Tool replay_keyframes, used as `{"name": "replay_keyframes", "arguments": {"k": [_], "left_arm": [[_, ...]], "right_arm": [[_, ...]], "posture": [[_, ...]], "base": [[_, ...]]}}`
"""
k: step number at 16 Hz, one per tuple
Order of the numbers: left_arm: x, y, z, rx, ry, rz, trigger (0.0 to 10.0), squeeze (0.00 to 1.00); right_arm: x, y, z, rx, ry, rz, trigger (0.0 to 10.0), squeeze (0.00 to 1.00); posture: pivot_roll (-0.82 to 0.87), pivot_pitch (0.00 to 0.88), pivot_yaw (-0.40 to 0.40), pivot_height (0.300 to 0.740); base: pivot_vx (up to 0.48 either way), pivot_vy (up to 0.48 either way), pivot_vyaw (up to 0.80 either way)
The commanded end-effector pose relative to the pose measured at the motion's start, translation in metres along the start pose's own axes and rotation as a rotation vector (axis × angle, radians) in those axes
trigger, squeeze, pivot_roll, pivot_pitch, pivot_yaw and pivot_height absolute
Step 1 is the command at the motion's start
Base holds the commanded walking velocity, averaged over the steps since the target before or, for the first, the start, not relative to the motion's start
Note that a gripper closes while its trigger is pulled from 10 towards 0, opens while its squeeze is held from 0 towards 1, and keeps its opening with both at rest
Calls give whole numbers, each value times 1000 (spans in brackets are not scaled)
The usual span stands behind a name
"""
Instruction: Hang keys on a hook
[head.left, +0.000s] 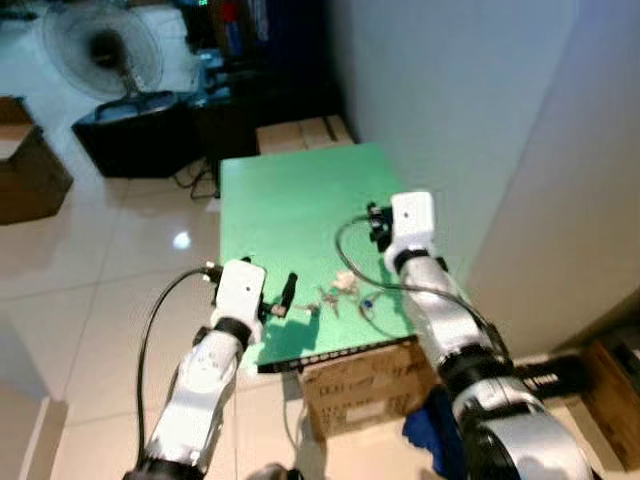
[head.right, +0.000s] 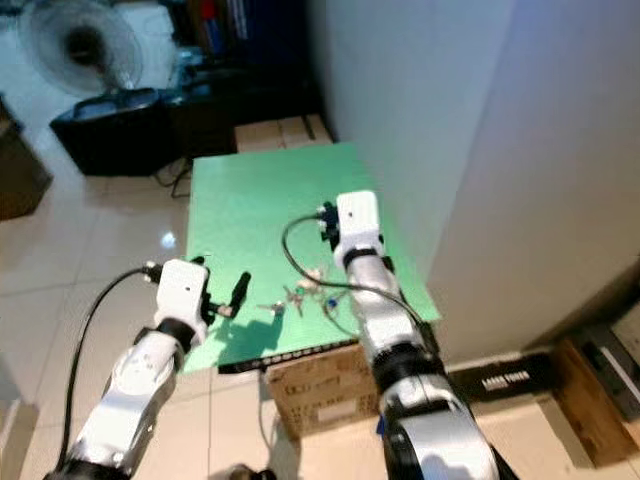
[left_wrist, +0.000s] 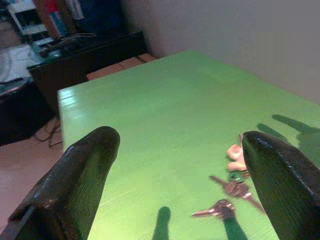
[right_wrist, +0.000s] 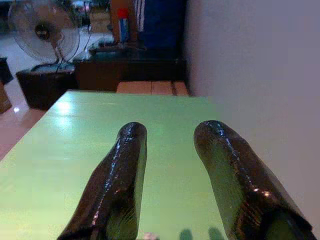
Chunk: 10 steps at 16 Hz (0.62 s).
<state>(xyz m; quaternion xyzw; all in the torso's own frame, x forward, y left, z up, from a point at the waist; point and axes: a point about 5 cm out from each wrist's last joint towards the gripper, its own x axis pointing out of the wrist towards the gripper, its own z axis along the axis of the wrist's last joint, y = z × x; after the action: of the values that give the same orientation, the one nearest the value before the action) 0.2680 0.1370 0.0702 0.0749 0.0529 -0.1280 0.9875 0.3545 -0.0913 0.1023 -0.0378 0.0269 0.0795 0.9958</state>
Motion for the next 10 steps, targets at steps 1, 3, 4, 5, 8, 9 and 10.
{"name": "replay_keyframes", "arguments": {"k": [1,3,4,5,8,9,10], "left_arm": [[-4,5,1,24,11,1,10000,0],[-12,12,0,39,25,9,10000,0],[-17,15,-1,46,32,13,10000,0],[-22,16,0,49,38,16,10000,0],[-36,19,-3,58,71,16,10000,0],[-45,18,-3,61,90,10,10000,0],[-49,18,-3,60,101,6,10000,0]], "right_arm": [[-1,1,-12,4,67,-17,10000,0],[1,7,-20,20,129,-14,10000,0],[1,11,-23,23,156,-5,10000,0],[1,14,-24,21,164,-7,10000,0],[1,23,-30,9,210,2,10000,0],[-2,25,-36,8,245,5,10000,0],[-4,27,-40,-1,264,10,10000,0]], "posture": [[-40,0,114,740],[-5,0,119,740],[9,0,121,740],[22,7,121,740],[47,56,127,740],[66,87,133,740],[73,99,140,740]], "base": [[0,0,0],[0,0,0],[0,0,0],[0,0,0],[0,0,0],[0,0,0],[0,0,0]]}}
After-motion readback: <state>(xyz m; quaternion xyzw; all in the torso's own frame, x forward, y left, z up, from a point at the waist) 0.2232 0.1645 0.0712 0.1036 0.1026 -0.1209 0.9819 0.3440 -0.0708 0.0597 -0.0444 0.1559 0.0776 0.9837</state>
